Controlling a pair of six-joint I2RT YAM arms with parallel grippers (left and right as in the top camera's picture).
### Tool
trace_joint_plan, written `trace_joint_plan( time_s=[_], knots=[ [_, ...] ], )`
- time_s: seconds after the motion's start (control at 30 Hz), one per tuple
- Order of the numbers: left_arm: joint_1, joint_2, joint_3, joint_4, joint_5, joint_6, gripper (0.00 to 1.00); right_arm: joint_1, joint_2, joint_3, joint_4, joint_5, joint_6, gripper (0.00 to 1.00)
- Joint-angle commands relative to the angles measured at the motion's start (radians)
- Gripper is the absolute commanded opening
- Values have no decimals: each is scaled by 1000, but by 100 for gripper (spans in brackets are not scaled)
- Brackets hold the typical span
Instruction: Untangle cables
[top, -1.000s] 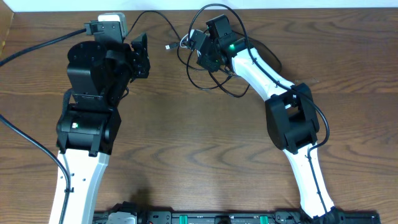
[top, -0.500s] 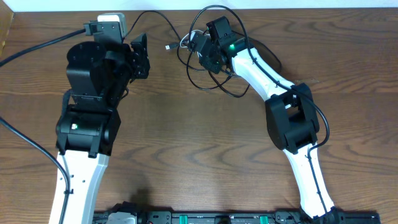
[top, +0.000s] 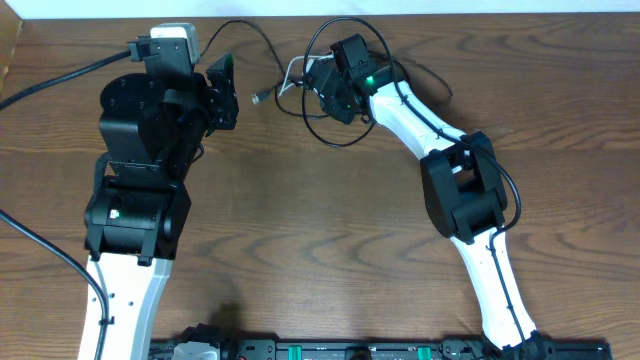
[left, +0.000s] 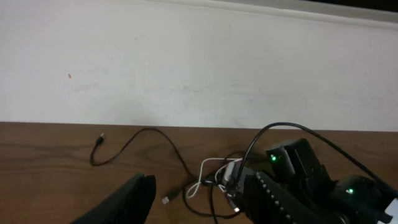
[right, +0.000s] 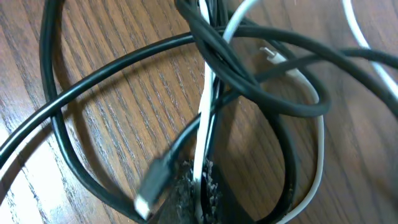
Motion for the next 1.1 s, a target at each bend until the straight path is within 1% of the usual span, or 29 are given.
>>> trace_joint_plan(
  time_s=[0.0, 0.1, 0.27, 0.37, 0.47, 0.6, 0.67, 0.7, 0.73, 0.8, 0.83, 0.87, 0.93, 1.0, 1.07],
  knots=[
    [0, -9, 19, -10, -14, 13, 52, 27, 24, 16, 14, -37, 1, 2],
    [0, -8, 19, -23, -47, 21, 52, 40, 20, 58, 20, -39, 1, 4],
    [0, 1, 18, -26, -48, 38, 52, 57, 17, 124, 10, -53, 8, 4],
    [0, 24, 18, -26, -79, 43, 52, 60, 17, 177, -25, -53, 8, 4],
    [0, 60, 18, -26, -114, 44, 52, 60, 17, 235, -65, -53, 8, 1],
    [0, 107, 18, -25, -120, 43, 52, 52, 17, 302, -108, -53, 7, 2],
    [0, 101, 19, -20, -115, 43, 52, 45, 17, 303, -125, -54, 7, 17],
    [0, 94, 19, -16, -114, 43, 52, 40, 19, 301, -144, -54, -1, 21],
    [0, 85, 19, -9, -114, 43, 52, 37, 19, 296, -154, -60, -18, 23],
    [0, 68, 19, 1, -113, 43, 52, 35, 19, 285, -165, -64, -47, 30],
    [0, 61, 19, 2, -113, 43, 52, 35, 19, 279, -165, -64, -54, 39],
    [0, 55, 19, 1, -111, 43, 52, 35, 19, 274, -166, -64, -57, 42],
    [-1, 47, 19, -2, -102, 43, 52, 34, 19, 261, -165, -65, -61, 43],
    [-1, 37, 19, 0, -71, 43, 55, 29, 20, 240, -169, -64, -61, 44],
    [-1, 31, 19, 5, -55, 42, 56, 24, 24, 229, -176, -64, -62, 45]
  ],
)
